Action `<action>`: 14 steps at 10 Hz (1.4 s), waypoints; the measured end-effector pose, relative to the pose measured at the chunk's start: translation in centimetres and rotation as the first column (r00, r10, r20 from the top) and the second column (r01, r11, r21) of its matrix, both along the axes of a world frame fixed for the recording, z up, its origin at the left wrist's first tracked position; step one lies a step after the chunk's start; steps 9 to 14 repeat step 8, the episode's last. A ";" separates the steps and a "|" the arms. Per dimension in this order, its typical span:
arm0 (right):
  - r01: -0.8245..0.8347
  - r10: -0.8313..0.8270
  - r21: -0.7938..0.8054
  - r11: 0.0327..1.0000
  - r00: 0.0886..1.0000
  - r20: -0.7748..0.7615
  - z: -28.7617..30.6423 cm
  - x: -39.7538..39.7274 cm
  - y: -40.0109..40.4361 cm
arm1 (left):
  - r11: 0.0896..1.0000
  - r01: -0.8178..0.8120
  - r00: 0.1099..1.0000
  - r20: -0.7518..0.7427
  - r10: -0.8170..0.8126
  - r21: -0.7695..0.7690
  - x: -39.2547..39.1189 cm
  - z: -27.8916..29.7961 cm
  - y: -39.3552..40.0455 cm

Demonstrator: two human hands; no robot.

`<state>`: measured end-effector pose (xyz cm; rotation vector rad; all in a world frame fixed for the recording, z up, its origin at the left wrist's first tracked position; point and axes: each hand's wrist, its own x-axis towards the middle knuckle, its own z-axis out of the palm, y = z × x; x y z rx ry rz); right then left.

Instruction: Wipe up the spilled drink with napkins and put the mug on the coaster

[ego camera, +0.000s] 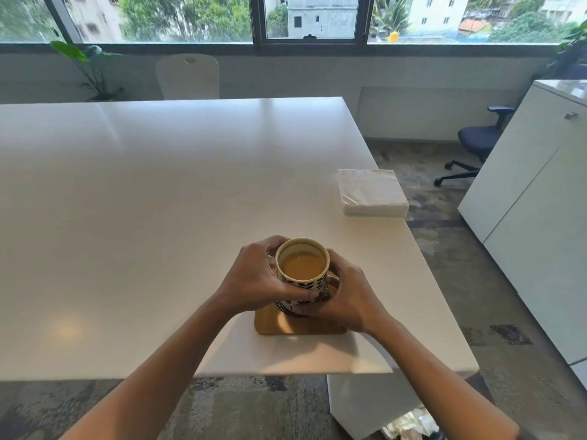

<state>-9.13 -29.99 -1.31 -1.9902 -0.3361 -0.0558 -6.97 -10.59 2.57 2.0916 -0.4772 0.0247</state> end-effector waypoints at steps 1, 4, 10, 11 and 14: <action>-0.006 0.006 -0.020 1.000 1.000 0.018 -0.2 0.1 0.0 | 1.000 -0.005 1.000 -0.008 0.005 -0.010 -0.1 -0.2 0.2; -0.091 0.083 -0.105 0.990 0.993 -0.079 -0.4 0.5 -0.2 | 1.000 -0.005 1.000 -0.028 0.004 -0.013 -0.4 -0.6 0.3; -0.224 0.342 0.367 0.903 0.892 -0.297 0.8 1.9 -3.3 | 0.971 -0.039 0.964 -0.264 -0.025 -0.234 0.6 -0.1 1.1; -0.224 0.342 0.367 0.903 0.892 -0.297 0.8 1.9 -3.3 | 0.971 -0.039 0.964 -0.264 -0.025 -0.234 0.6 -0.1 1.1; -0.224 0.342 0.367 0.903 0.892 -0.297 0.8 1.9 -3.3 | 0.971 -0.039 0.964 -0.264 -0.025 -0.234 0.6 -0.1 1.1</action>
